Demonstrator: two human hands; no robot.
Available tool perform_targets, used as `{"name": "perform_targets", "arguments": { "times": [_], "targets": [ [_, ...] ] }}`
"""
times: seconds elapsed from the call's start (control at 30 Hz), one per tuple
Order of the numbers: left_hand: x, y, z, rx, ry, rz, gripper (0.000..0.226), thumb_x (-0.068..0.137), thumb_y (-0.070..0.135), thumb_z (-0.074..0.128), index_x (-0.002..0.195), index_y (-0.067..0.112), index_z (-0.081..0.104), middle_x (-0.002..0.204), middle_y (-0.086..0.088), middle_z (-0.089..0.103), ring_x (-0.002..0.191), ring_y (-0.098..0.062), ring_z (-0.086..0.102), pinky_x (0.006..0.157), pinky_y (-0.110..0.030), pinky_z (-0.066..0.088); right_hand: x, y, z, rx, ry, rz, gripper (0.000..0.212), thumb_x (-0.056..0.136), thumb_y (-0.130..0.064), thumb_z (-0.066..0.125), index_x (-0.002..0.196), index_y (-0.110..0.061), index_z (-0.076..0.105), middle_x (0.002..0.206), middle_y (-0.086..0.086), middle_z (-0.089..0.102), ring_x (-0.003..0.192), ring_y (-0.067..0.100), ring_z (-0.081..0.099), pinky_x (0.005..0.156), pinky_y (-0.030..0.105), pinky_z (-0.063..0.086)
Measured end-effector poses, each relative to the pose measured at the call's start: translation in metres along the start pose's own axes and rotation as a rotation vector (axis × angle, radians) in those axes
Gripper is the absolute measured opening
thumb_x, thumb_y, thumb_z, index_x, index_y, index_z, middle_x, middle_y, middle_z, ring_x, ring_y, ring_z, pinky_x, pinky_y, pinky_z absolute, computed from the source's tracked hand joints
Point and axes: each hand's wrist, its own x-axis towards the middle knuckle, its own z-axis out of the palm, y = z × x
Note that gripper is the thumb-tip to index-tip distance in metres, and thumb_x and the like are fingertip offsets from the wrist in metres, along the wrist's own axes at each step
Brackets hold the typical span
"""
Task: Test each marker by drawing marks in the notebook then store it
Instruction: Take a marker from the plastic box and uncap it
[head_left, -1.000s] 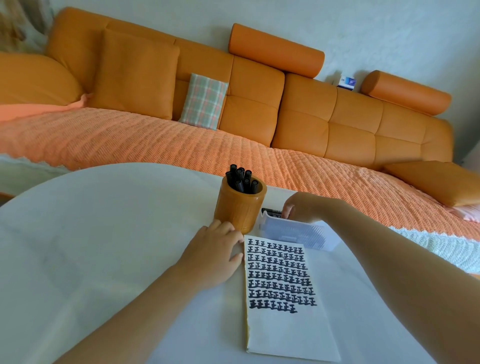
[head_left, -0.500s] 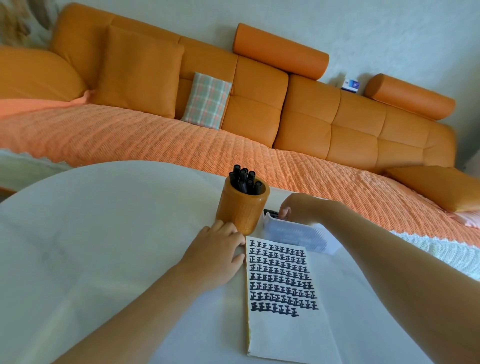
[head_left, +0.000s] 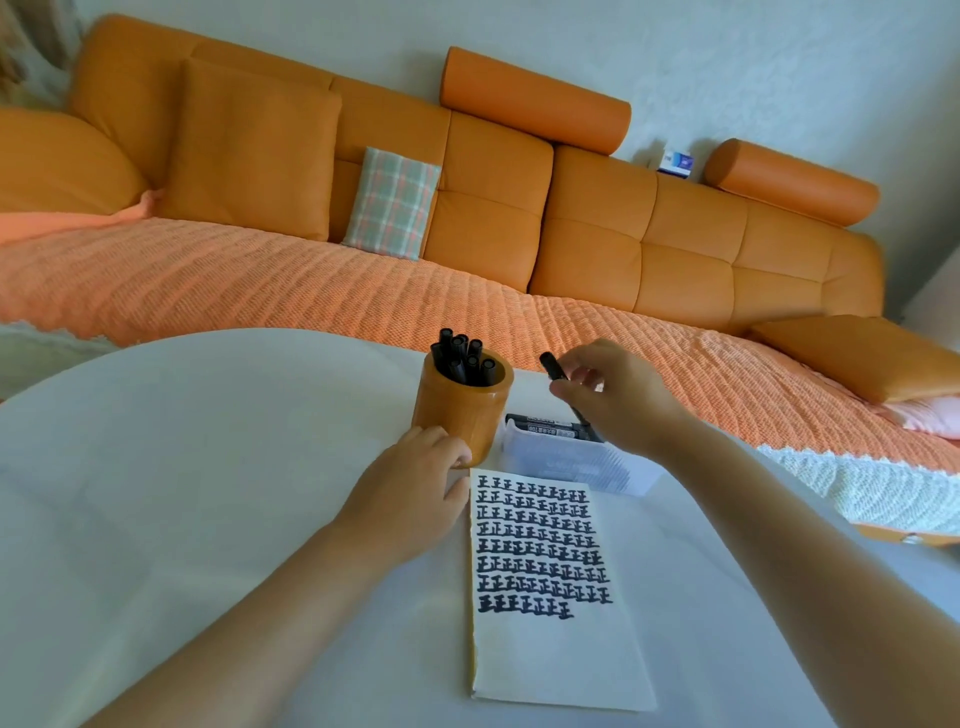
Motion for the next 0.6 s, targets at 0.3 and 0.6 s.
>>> {"name": "perform_targets", "arguments": {
  "times": [0.3, 0.6],
  "targets": [
    [-0.009, 0.026, -0.005, -0.119, 0.045, 0.042, 0.02, 0.094, 0.03, 0.055, 0.113, 0.024, 0.058, 0.108, 0.013, 0.055, 0.099, -0.005, 0.052, 0.077, -0.022, 0.049, -0.085, -0.014, 0.009, 0.732, 0.244, 0.123, 0.009, 0.096, -0.009, 0.06, 0.09, -0.002, 0.058, 0.067, 0.02, 0.061, 0.057, 0.032, 0.059, 0.057, 0.043, 0.052],
    [-0.022, 0.042, -0.005, -0.135, -0.081, 0.136, 0.035, 0.092, 0.039, 0.055, 0.127, 0.037, 0.051, 0.1, 0.026, 0.054, 0.093, 0.0, 0.054, 0.071, -0.017, 0.047, -0.128, 0.022, 0.034, 1.138, 0.0, 0.471, 0.009, 0.089, 0.009, 0.062, 0.091, 0.001, 0.06, 0.078, 0.019, 0.068, 0.077, 0.033, 0.071, 0.065, 0.037, 0.06]
  ]
}}
